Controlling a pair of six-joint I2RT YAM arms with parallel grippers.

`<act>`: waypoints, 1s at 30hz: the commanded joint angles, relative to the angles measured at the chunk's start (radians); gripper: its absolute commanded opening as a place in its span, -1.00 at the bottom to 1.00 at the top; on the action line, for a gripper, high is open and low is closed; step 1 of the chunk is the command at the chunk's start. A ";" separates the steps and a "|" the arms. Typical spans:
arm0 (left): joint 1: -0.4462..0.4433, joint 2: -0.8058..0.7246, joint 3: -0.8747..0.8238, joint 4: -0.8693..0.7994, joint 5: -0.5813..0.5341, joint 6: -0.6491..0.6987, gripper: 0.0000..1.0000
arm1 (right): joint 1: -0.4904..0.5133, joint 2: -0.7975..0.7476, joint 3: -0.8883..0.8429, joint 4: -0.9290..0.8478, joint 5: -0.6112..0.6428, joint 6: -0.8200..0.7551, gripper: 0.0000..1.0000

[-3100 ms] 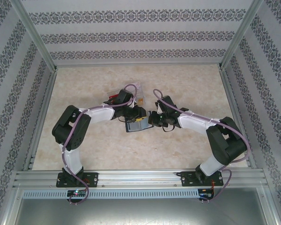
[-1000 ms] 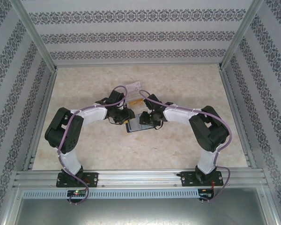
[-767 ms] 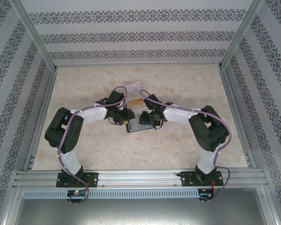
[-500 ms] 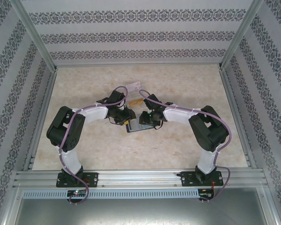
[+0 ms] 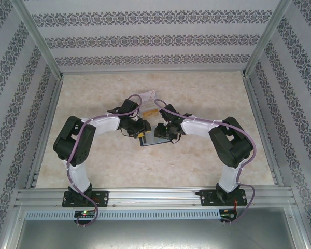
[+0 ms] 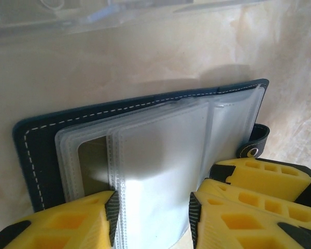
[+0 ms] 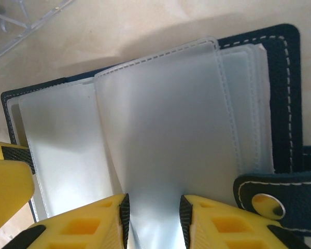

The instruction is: Take the credit cards out of the card holder

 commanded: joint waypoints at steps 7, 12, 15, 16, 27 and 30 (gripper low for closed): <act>-0.010 0.054 0.021 0.044 0.065 0.009 -0.29 | -0.029 -0.014 -0.096 0.065 -0.071 -0.005 -0.16; -0.011 0.052 0.021 0.050 0.071 0.007 -0.35 | -0.023 -0.003 -0.095 0.044 -0.060 -0.022 -0.12; -0.011 0.044 0.023 0.052 0.072 0.009 -0.40 | -0.013 0.018 -0.082 0.010 -0.025 -0.030 -0.14; -0.010 0.044 0.023 0.051 0.074 0.010 -0.41 | -0.008 0.027 -0.079 -0.004 -0.010 -0.030 -0.16; -0.010 0.011 0.026 0.032 0.067 0.024 -0.44 | 0.014 0.095 -0.028 -0.112 0.107 -0.040 -0.31; -0.009 -0.005 0.026 0.005 0.043 0.037 -0.42 | 0.011 0.102 -0.028 -0.124 0.122 -0.033 -0.35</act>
